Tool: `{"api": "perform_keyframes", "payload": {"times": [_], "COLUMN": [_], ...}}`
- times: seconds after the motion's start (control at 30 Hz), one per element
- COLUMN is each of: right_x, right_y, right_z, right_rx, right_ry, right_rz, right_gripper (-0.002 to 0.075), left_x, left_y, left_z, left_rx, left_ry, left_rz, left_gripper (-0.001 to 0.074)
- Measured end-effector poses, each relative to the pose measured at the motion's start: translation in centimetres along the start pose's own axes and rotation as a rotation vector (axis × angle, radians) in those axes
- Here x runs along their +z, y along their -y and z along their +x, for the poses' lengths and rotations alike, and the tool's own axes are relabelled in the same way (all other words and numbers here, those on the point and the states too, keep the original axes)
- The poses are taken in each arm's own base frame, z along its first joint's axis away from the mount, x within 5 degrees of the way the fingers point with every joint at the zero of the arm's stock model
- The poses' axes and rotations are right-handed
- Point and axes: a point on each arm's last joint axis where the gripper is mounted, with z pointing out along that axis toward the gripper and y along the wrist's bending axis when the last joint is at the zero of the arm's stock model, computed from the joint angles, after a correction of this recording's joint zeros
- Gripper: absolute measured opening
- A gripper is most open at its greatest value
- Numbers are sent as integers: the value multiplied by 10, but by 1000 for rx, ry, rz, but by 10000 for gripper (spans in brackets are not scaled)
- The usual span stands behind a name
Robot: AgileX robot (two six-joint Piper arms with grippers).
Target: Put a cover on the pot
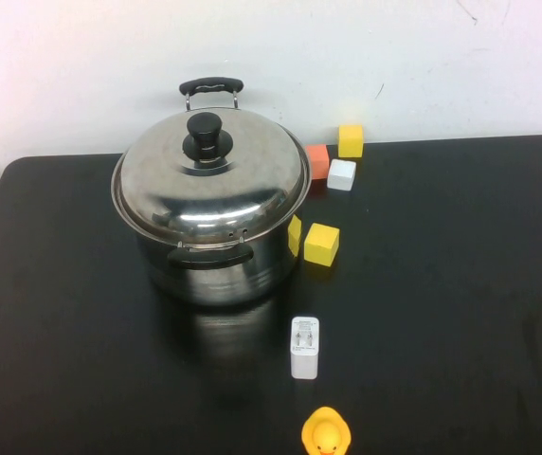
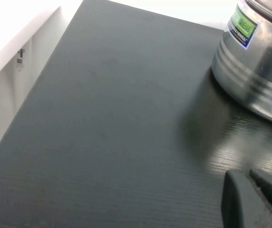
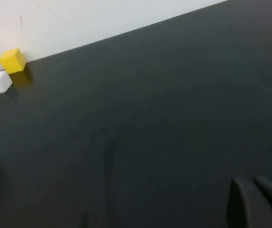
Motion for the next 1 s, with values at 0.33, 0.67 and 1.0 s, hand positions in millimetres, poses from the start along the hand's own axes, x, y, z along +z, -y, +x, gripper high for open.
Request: {"api": "perform_keyframes", "payload": {"times": [0.33, 0.67, 1.0], "right_x": [0, 0, -1], "right_y": [0, -3, -7], "right_z": [0, 1, 2], "right_rx": [3, -10, -33], "right_ry": [-3, -17, -37], "right_rz": [-1, -50, -123], "right_gripper": [-1, -1, -1], "left_x": [0, 0, 0], "left_y": [0, 0, 0], "left_z": [0, 0, 0], "left_rx": [0, 0, 0], "left_ry": [0, 0, 0], "left_rz": [0, 0, 0], "left_gripper": [-1, -2, -1]}}
